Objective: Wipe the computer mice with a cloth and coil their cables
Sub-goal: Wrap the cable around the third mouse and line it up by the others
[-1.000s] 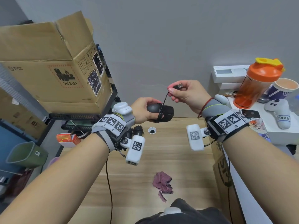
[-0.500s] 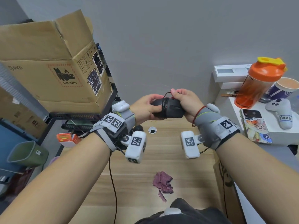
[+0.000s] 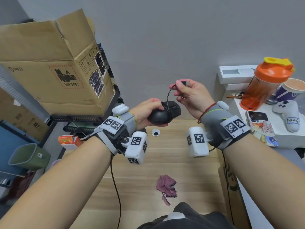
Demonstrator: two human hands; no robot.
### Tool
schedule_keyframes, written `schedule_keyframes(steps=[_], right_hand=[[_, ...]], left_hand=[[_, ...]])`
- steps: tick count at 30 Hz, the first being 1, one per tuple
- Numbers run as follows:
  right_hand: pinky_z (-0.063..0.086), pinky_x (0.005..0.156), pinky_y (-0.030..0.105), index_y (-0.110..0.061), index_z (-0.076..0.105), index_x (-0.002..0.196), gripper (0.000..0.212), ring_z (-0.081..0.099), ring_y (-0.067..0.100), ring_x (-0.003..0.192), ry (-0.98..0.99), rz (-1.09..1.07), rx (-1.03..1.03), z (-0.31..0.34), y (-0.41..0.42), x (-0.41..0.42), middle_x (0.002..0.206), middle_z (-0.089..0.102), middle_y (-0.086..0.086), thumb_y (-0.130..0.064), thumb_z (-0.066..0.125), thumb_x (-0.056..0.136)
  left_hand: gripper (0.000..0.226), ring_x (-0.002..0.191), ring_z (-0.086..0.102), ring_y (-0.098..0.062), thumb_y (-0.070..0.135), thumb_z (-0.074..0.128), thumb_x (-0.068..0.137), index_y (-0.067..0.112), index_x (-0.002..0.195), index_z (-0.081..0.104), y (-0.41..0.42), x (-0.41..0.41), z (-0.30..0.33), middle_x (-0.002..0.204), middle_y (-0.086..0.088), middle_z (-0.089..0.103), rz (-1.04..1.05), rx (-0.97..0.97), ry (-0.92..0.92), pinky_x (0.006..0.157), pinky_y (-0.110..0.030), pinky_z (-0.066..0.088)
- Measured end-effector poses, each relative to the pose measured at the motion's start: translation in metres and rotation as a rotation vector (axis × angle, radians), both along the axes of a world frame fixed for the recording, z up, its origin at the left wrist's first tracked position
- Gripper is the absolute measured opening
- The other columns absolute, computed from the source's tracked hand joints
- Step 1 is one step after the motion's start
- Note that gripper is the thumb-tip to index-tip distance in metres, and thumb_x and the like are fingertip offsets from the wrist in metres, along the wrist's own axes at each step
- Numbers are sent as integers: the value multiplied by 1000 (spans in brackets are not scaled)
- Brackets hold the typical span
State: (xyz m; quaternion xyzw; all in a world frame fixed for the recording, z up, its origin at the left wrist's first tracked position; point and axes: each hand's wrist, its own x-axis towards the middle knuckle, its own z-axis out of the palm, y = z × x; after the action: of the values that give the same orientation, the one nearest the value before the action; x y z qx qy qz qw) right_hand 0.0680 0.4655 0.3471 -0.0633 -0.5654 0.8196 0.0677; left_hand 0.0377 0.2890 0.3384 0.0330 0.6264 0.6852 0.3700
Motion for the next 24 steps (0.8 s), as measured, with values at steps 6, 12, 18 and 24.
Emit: schedule_keyframes(steps=[6, 12, 18, 24], right_hand=[[24, 45, 17, -8, 63, 96, 11, 34, 7, 52, -21, 272, 55, 7, -6, 10, 66, 55, -2, -16, 55, 97], [26, 44, 19, -14, 71, 75, 30, 32, 8, 45, -238, 565, 574, 1, -18, 19, 56, 48, -4, -31, 57, 97], [24, 41, 19, -17, 65, 68, 35, 33, 9, 45, -329, 511, 649, 0, -28, 13, 51, 45, -6, -33, 55, 97], [29, 46, 24, -18, 75, 68, 35, 37, 7, 42, -247, 259, 788, 0, -30, 10, 48, 55, -9, -40, 62, 92]], left_hand=[[17, 93, 57, -39, -2, 49, 89, 14, 96, 46, -2, -8, -4, 108, -16, 50, 136, 58, -48, 84, -59, 54], [16, 82, 56, -30, 1, 48, 90, 13, 97, 42, 0, -14, -1, 101, -16, 48, 329, 21, 57, 55, -40, 58], [19, 83, 51, -28, -2, 44, 89, 17, 89, 42, -3, -16, -1, 98, -12, 45, 332, -4, 142, 69, -45, 56], [22, 73, 48, -24, 0, 44, 85, 21, 88, 38, 0, -11, -1, 86, -9, 46, 216, -104, 278, 65, -33, 44]])
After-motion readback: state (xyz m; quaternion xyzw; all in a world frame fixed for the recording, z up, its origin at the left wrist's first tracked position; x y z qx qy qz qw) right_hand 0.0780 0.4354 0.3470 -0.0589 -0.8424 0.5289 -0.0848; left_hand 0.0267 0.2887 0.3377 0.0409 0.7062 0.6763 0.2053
